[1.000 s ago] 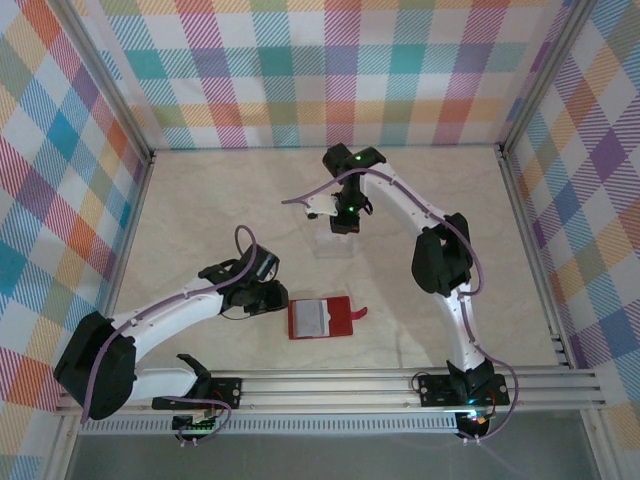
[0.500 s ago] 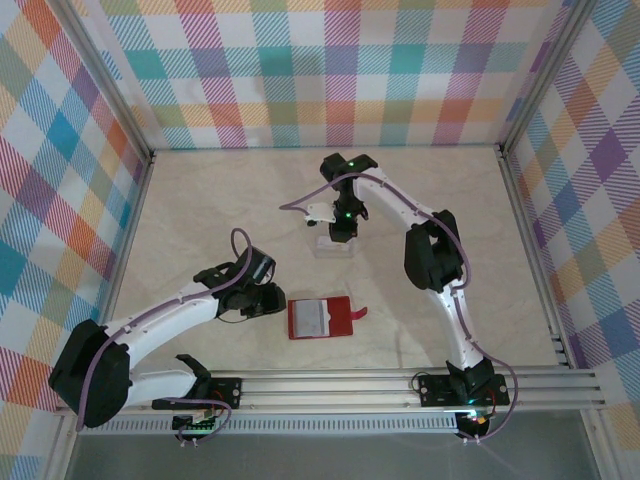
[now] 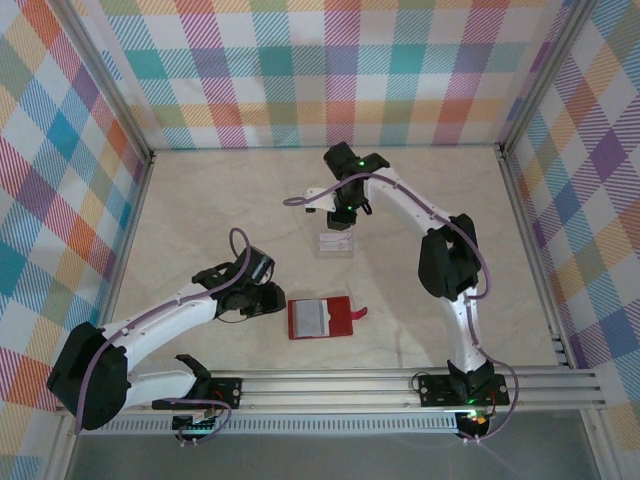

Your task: Take the credit cards out of the card holder

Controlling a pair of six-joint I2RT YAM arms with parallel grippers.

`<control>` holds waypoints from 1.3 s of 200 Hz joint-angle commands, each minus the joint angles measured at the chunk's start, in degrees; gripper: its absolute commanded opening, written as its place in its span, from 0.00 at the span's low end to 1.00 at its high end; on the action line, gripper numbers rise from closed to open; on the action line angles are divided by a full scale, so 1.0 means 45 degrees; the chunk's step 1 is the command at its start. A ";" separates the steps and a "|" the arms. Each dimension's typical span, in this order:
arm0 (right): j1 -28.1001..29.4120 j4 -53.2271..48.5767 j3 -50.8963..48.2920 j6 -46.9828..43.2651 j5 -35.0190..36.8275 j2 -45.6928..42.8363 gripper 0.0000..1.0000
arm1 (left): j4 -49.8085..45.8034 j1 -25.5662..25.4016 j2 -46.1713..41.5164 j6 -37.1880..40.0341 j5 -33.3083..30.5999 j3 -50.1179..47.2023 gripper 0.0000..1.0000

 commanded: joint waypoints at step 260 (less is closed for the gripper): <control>0.0083 0.7920 -1.1093 1.8149 -0.3624 -0.7645 0.31 | 0.1286 0.0114 0.3104 0.0001 0.1813 0.0809 0.12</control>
